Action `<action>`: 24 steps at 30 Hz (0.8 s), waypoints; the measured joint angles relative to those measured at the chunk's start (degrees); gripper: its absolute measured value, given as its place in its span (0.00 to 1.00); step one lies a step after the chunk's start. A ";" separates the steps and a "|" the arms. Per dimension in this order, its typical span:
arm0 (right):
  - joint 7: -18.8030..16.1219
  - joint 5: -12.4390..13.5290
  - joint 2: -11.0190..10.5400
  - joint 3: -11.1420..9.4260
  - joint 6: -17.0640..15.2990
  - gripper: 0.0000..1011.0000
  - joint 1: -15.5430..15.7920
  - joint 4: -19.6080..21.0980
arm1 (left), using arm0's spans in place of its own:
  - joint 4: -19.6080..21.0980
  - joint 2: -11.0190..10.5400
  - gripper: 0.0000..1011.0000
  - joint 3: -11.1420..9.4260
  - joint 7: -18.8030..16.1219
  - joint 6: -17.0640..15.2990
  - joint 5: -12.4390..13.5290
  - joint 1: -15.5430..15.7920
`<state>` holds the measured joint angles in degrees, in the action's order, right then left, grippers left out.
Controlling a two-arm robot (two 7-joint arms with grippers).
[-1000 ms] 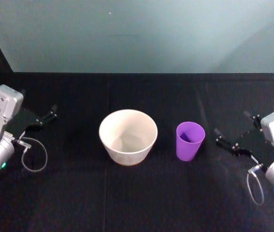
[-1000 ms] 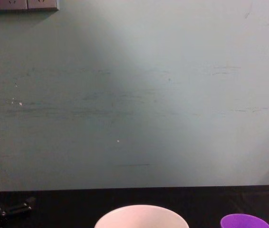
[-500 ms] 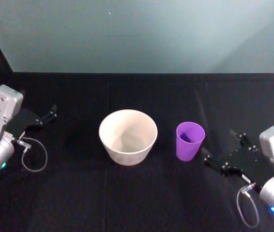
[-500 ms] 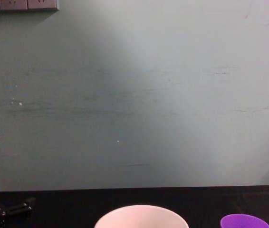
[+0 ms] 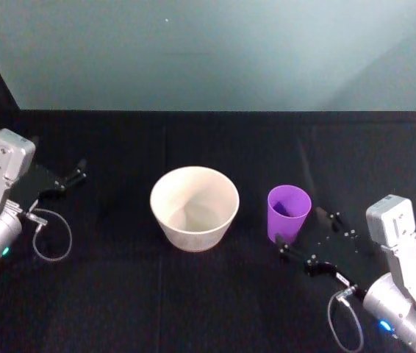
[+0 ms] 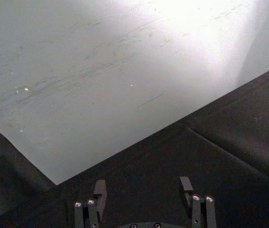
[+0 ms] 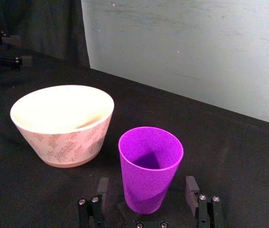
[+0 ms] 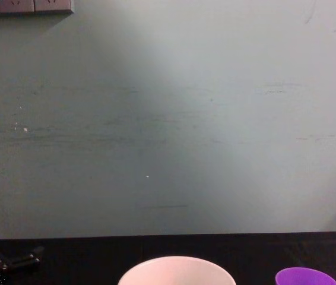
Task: Pick up the cup and pour the mung beans from the cup into the bowl.
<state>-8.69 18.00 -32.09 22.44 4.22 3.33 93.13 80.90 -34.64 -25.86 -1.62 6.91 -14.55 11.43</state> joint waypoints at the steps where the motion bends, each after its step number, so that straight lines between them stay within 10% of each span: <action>1: -0.07 -0.05 0.29 0.06 0.09 0.99 -0.17 -0.31 | 0.00 0.00 0.99 0.00 0.00 0.00 0.00 0.00; 24: -1.79 -1.72 7.80 -1.19 2.51 0.99 -4.17 -7.51 | 0.00 0.00 0.99 0.00 0.00 0.00 0.00 0.00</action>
<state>-10.49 16.28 -24.29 21.25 6.73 -0.85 85.62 80.90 -34.65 -25.86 -1.62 6.91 -14.55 11.43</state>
